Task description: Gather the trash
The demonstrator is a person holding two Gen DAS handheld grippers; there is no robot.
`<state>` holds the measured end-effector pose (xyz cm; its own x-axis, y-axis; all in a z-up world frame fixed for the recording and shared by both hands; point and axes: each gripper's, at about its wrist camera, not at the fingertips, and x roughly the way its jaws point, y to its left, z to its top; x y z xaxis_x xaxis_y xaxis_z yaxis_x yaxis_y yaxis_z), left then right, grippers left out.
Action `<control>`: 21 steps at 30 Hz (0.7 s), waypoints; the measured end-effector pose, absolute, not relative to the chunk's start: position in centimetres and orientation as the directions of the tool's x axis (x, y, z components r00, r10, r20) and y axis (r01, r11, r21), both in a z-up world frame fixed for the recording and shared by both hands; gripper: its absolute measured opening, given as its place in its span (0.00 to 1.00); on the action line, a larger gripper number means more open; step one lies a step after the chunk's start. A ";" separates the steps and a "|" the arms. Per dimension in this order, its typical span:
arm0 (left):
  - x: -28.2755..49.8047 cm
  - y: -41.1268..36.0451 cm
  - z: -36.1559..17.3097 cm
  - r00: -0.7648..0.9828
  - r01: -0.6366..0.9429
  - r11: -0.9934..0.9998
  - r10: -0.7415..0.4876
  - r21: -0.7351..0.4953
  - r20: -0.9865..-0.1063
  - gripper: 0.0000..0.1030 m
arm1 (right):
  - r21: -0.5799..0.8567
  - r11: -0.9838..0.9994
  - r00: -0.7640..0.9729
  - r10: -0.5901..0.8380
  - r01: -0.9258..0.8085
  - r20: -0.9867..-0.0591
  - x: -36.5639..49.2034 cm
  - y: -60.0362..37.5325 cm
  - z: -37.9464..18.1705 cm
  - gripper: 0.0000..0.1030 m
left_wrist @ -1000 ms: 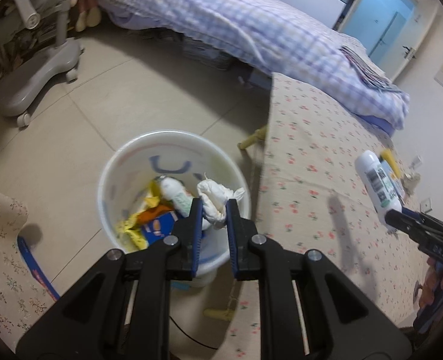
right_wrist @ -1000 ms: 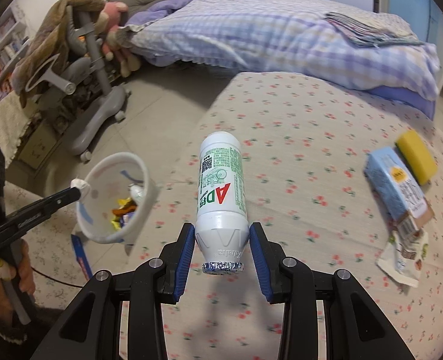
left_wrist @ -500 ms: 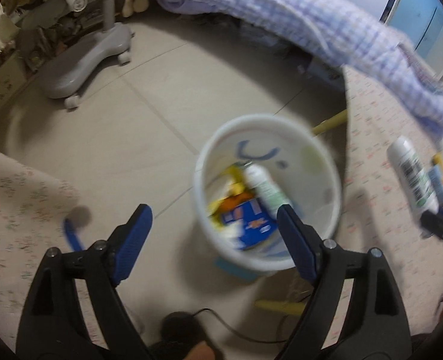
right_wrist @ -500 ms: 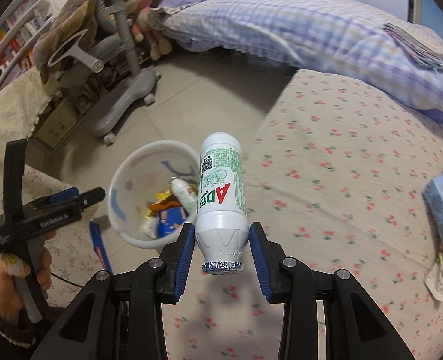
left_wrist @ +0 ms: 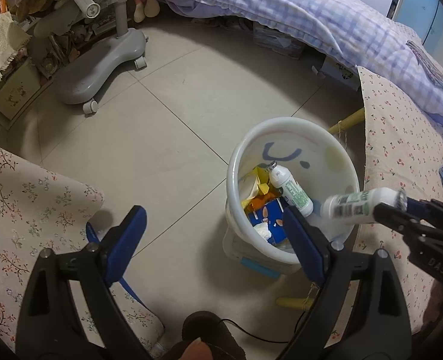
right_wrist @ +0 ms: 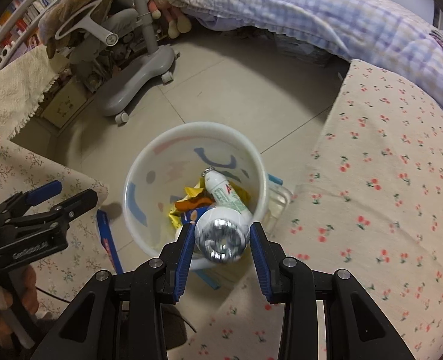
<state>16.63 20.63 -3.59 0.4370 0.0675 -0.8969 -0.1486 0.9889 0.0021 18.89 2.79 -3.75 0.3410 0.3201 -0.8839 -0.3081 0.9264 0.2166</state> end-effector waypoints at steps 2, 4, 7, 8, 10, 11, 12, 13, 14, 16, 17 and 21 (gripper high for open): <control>16.6 20.8 -3.6 0.436 -0.150 0.989 0.060 -0.006 -0.898 0.89 | 0.235 0.923 0.343 0.336 -0.306 -0.877 19.1 2.8 -3.9 0.38; 16.6 20.8 -3.6 0.435 -0.150 0.989 0.055 -0.012 -0.899 0.89 | 0.259 0.922 0.340 0.351 -0.286 -0.872 19.2 2.5 -3.9 0.47; 16.6 20.6 -3.6 0.434 -0.146 0.989 0.046 -0.020 -0.900 0.89 | 0.274 0.928 0.366 0.353 -0.253 -0.861 19.0 1.3 -3.2 0.60; 16.5 20.6 -3.6 0.432 -0.141 0.990 0.038 -0.026 -0.901 0.89 | 0.271 0.930 0.375 0.349 -0.246 -0.859 19.0 0.8 -2.9 0.60; 16.5 20.4 -3.6 0.431 -0.134 0.990 0.020 -0.042 -0.902 0.89 | 0.273 0.933 0.387 0.348 -0.236 -0.854 18.8 -0.3 -2.5 0.61; 16.4 20.3 -3.6 0.430 -0.130 0.990 0.010 -0.051 -0.903 0.89 | 0.273 0.935 0.394 0.345 -0.228 -0.852 18.6 -0.9 -2.2 0.62; 16.4 20.2 -3.6 0.429 -0.127 0.990 0.004 -0.056 -0.903 0.89 | 0.272 0.937 0.400 0.340 -0.219 -0.851 18.4 -1.4 -2.1 0.63; 16.4 20.1 -3.6 0.428 -0.124 0.990 -0.002 -0.061 -0.904 0.89 | 0.270 0.940 0.406 0.334 -0.207 -0.851 18.2 -2.1 -1.9 0.64; 16.3 20.0 -3.6 0.427 -0.120 0.991 -0.008 -0.066 -0.904 0.89 | 0.270 0.942 0.409 0.331 -0.201 -0.850 18.0 -2.5 -1.7 0.65; 16.2 19.7 -3.5 0.428 -0.110 0.991 -0.023 -0.077 -0.904 0.89 | 0.263 0.947 0.418 0.319 -0.186 -0.851 17.5 -3.6 -1.5 0.65; 16.1 19.6 -3.5 0.429 -0.106 0.991 -0.026 -0.079 -0.903 0.89 | 0.259 0.949 0.422 0.313 -0.181 -0.851 17.3 -4.1 -1.4 0.65; 15.9 18.4 -3.5 0.427 -0.075 0.994 -0.037 -0.076 -0.904 0.89 | 0.245 0.956 0.437 0.292 -0.162 -0.851 16.2 -6.3 -0.8 0.66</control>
<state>15.94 18.43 -3.50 0.4269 -0.0369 -0.9036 -0.0745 0.9943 -0.0758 16.24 -6.28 -0.84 0.4370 0.2920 -0.8507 -0.1617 0.9559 0.2450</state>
